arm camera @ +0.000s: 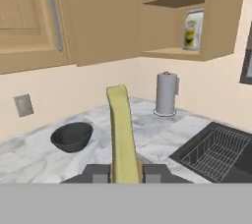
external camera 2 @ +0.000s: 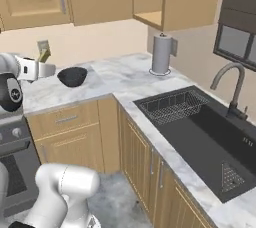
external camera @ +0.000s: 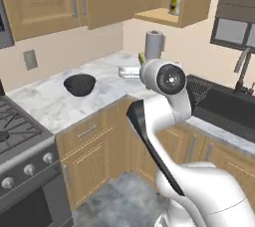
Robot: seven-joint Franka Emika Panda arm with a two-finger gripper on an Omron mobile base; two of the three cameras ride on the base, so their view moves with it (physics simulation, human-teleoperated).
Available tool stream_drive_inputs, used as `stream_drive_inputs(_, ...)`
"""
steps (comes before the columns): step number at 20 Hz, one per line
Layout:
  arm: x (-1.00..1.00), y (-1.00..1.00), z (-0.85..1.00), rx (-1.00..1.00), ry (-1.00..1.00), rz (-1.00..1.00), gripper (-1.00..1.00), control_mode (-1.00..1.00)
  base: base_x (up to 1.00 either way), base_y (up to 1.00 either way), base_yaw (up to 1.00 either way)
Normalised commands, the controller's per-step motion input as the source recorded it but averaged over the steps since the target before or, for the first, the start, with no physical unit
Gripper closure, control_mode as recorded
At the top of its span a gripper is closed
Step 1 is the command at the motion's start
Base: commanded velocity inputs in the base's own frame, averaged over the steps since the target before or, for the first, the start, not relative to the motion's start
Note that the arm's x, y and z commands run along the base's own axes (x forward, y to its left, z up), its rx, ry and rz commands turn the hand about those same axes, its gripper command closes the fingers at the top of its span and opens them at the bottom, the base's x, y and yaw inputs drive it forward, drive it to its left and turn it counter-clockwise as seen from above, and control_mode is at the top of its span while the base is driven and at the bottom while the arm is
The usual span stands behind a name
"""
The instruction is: Pick the egg and butter from the fridge and place them by the bowl for mixing.
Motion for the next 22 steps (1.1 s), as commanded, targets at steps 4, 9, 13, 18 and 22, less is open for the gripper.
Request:
stream_drive_inputs(4, 0.0, 0.0, 0.0, 0.0, 0.0, 0.0, 1.0, 1.0, 0.13, -0.01, 0.61)
stream_drive_inputs(9, 0.0, 0.0, 0.0, 0.0, 0.0, 0.0, 1.0, 1.0, 0.4, -0.05, 0.57)
stream_drive_inputs(13, 0.0, 0.0, 0.0, 0.0, 0.0, 0.0, 1.0, 1.0, 0.76, -0.27, 0.44)
stream_drive_inputs(18, 0.0, 0.0, 0.0, 0.0, 0.0, 0.0, 1.0, 1.0, 0.84, -0.38, 0.37)
stream_drive_inputs(22, 0.0, 0.0, 0.0, 0.0, 0.0, 0.0, 1.0, 1.0, 0.58, -0.52, 0.32)
